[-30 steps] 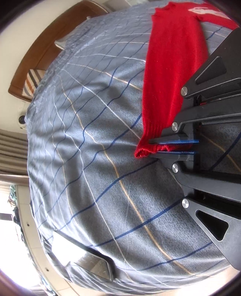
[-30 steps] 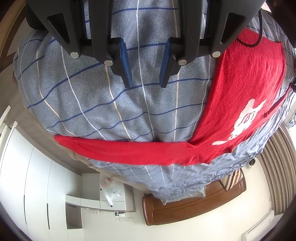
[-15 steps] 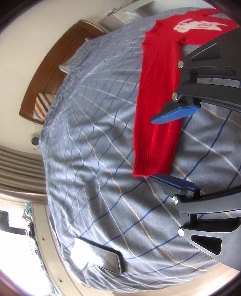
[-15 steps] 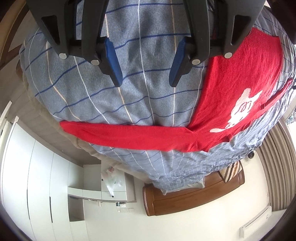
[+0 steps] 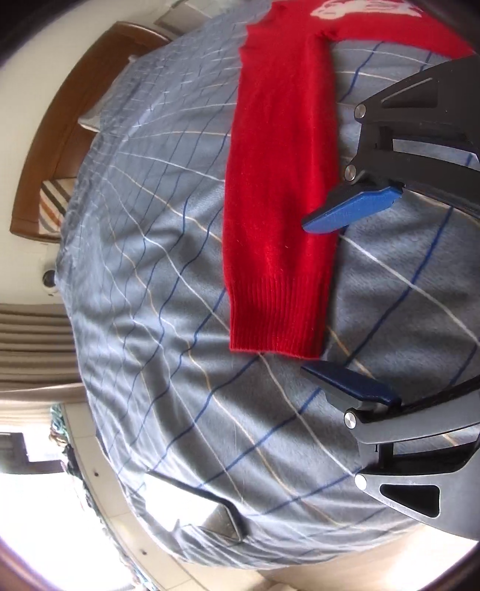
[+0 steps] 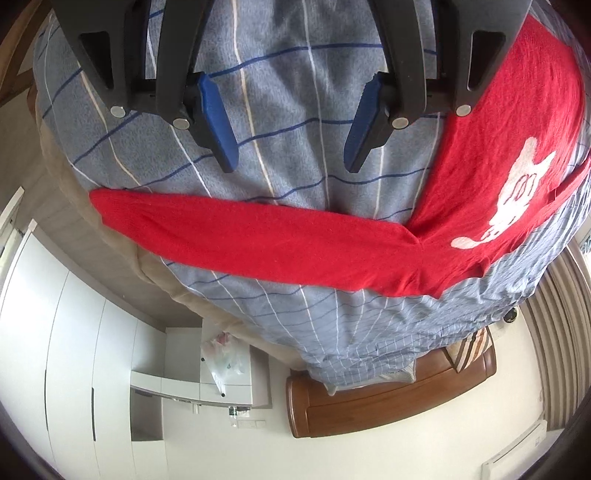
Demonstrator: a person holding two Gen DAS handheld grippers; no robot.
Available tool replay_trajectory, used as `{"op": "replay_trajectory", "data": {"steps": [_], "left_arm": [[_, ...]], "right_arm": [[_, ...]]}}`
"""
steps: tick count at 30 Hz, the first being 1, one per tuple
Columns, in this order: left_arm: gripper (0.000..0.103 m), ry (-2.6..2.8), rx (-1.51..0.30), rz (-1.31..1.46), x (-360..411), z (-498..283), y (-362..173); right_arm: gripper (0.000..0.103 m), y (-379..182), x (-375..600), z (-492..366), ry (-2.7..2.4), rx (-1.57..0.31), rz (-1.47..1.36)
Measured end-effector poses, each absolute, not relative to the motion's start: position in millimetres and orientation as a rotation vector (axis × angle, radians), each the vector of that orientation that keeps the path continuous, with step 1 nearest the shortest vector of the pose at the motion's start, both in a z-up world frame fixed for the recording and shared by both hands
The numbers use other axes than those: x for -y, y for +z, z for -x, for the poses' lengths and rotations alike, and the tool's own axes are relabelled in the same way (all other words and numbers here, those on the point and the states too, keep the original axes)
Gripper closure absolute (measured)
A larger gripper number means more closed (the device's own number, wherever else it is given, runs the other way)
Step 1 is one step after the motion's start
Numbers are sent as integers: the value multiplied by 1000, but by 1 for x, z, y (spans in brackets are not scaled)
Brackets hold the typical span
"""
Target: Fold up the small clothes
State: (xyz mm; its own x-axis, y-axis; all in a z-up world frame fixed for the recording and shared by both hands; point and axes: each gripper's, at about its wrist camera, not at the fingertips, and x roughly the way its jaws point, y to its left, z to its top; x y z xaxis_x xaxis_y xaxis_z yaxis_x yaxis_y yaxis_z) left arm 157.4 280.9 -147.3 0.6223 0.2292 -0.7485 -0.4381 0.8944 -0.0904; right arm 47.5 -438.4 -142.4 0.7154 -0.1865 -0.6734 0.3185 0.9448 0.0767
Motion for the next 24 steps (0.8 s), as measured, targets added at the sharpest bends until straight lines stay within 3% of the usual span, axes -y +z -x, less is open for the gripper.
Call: {"op": "replay_trajectory", "data": {"steps": [7, 14, 18, 24], "left_arm": [[15, 176, -763, 294, -215, -126, -140], [10, 140, -817, 117, -173, -138, -173], [1, 136, -825, 124, -179, -137, -177], [0, 159, -821, 83, -172, -138, -183]], "right_arm": [[42, -173, 452, -36, -300, -712, -237], [21, -185, 440, -41, -273, -695, -172], [18, -187, 435, -43, -284, -691, -141], [17, -187, 435, -42, -281, -684, -142]]}}
